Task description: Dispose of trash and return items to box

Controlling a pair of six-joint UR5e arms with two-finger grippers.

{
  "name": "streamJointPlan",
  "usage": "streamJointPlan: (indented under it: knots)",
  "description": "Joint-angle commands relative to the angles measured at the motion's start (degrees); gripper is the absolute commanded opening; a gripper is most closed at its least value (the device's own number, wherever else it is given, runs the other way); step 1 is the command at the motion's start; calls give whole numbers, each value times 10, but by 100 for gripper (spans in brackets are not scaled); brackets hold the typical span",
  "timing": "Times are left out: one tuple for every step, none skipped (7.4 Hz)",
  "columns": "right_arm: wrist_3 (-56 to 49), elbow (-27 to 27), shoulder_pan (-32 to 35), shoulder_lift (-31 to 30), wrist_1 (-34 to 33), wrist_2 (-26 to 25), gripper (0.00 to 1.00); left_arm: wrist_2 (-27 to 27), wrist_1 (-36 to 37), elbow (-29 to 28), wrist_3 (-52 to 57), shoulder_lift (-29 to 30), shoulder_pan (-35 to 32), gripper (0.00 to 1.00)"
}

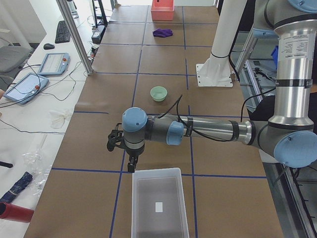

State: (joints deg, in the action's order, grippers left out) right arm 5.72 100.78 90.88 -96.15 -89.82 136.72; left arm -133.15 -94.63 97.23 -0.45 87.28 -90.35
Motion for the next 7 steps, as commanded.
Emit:
streamJointPlan:
  knots:
    - [0, 0, 0, 1, -3, -1, 100, 0, -5, 1, -1, 3, 1, 100]
    - [0, 2, 0, -1, -3, 0, 100, 0, -2, 24, -19, 7, 8, 100]
    - [0, 3, 0, -1, -3, 2, 100, 0, -4, 50, -88, 6, 50, 100]
    - [1, 5, 0, -1, -3, 5, 100, 0, -7, 76, -151, 2, 86, 100]
    - [2, 7, 0, -2, -3, 7, 100, 0, -31, 84, -215, 0, 124, 100]
    - [3, 7, -1, -1, -3, 7, 100, 0, -95, 83, -280, -22, 162, 100]
    - [3, 8, 0, -1, -1, 7, 100, 0, -197, 81, -366, -59, 206, 100]
